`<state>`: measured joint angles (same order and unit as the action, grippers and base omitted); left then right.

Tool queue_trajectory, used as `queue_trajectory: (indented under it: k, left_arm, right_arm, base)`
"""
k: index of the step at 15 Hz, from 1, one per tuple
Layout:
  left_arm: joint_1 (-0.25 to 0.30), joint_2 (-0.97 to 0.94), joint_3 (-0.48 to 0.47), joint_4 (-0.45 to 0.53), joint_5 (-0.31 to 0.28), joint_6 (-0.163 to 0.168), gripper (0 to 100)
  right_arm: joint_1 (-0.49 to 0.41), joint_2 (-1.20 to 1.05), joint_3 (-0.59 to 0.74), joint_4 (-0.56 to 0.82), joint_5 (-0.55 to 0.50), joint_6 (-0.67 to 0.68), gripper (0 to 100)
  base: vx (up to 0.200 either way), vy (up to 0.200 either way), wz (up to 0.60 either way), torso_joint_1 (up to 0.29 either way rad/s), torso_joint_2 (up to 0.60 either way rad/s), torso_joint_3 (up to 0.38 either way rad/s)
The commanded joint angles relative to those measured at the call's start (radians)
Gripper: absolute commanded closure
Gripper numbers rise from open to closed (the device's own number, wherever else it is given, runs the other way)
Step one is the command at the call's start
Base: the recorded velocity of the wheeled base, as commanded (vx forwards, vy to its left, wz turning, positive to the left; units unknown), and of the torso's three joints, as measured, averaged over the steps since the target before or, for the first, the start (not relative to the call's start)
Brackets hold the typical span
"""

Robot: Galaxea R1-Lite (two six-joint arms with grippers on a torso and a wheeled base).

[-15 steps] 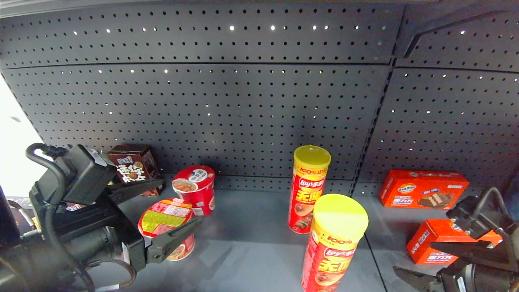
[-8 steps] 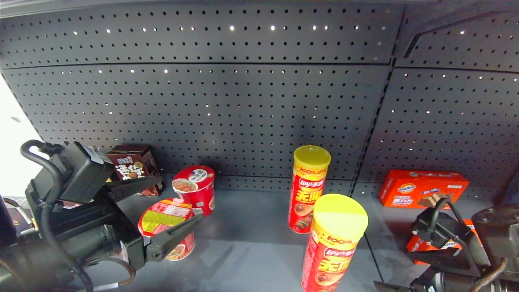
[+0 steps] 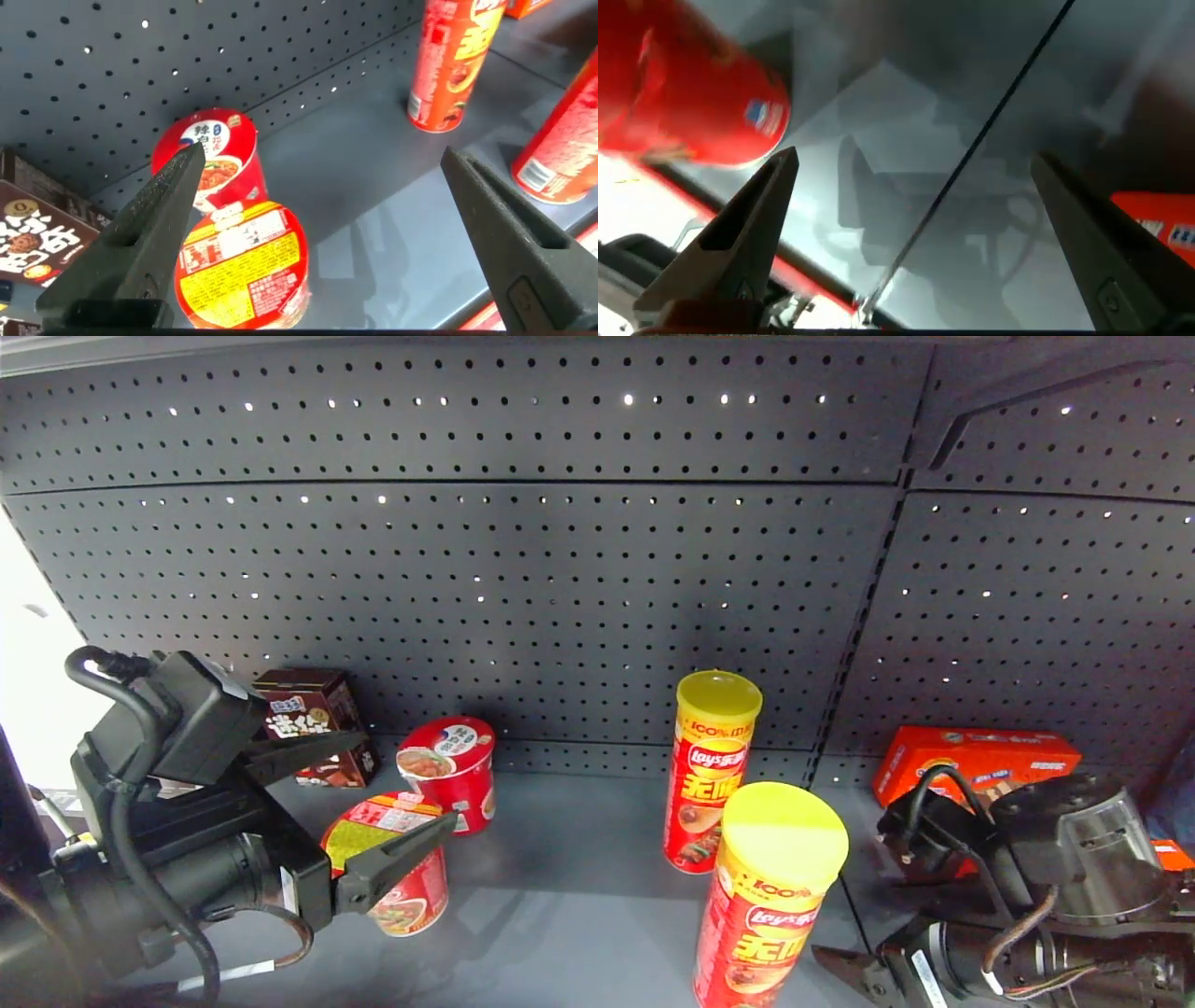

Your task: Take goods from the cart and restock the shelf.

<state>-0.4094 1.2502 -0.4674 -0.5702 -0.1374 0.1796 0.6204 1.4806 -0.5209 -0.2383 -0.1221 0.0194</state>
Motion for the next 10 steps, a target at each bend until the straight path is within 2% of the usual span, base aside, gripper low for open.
queue_trajectory:
  k: [1,3,10]
  left_arm:
    - [0.001,0.018,-0.002,-0.002,-0.001,0.000,0]
    - [0.001,0.021,-0.002,-0.002,-0.001,0.014,0]
    - [-0.002,0.029,-0.005,-0.003,-0.004,0.014,0]
  right_arm:
    - [0.018,0.032,-0.016,0.001,-0.002,0.001,0]
    - [0.041,0.036,-0.008,0.001,-0.002,0.002,0]
    - [0.078,0.073,-0.031,-0.003,-0.002,0.007,0]
  base:
    - [0.000,0.000,0.00,0.000,0.00,0.000]
    - [0.000,0.000,0.00,0.000,0.00,0.000]
    - [0.000,0.000,0.00,0.000,0.00,0.000]
